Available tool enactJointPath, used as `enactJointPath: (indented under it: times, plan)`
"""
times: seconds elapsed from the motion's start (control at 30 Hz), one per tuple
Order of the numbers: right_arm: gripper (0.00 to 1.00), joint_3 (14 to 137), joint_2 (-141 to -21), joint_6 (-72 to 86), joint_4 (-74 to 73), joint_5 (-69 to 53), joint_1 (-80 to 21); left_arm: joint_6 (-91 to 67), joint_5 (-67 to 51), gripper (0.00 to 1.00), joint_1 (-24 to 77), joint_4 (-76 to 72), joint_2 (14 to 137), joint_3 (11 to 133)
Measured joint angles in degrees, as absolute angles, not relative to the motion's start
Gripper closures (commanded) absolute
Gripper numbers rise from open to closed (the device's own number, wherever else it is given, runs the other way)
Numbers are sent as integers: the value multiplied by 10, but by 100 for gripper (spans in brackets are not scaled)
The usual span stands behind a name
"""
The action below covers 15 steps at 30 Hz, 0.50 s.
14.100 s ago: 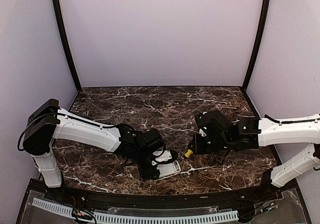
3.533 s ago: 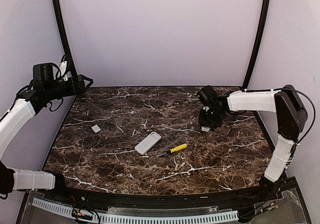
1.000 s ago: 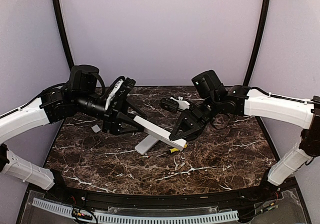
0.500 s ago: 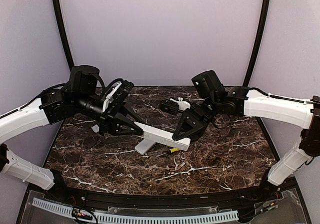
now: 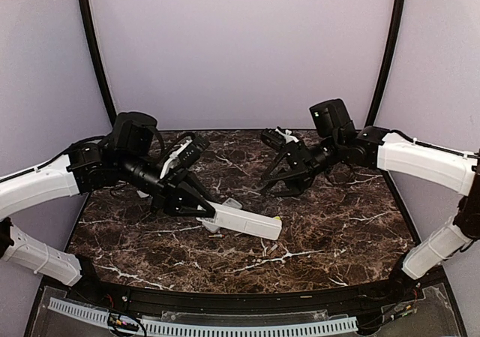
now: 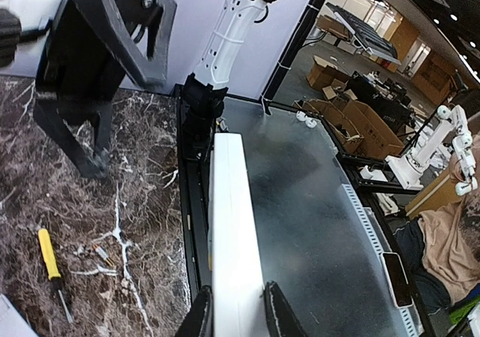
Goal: Unload the batteries from the remote control
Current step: Pass from the right arm to the left
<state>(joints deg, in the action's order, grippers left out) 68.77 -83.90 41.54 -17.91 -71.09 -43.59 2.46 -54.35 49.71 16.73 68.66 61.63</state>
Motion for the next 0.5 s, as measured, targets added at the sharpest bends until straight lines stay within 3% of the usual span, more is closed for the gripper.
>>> enactJointPath:
  times: [0.2,0.5]
  plan:
    - [13,671,-780,401,-169,-590,-399,-71,-492,100,479,134,686,563]
    - [13,613,-721,388,-97,-394,-440,-226,-498,100,361,9,686,504]
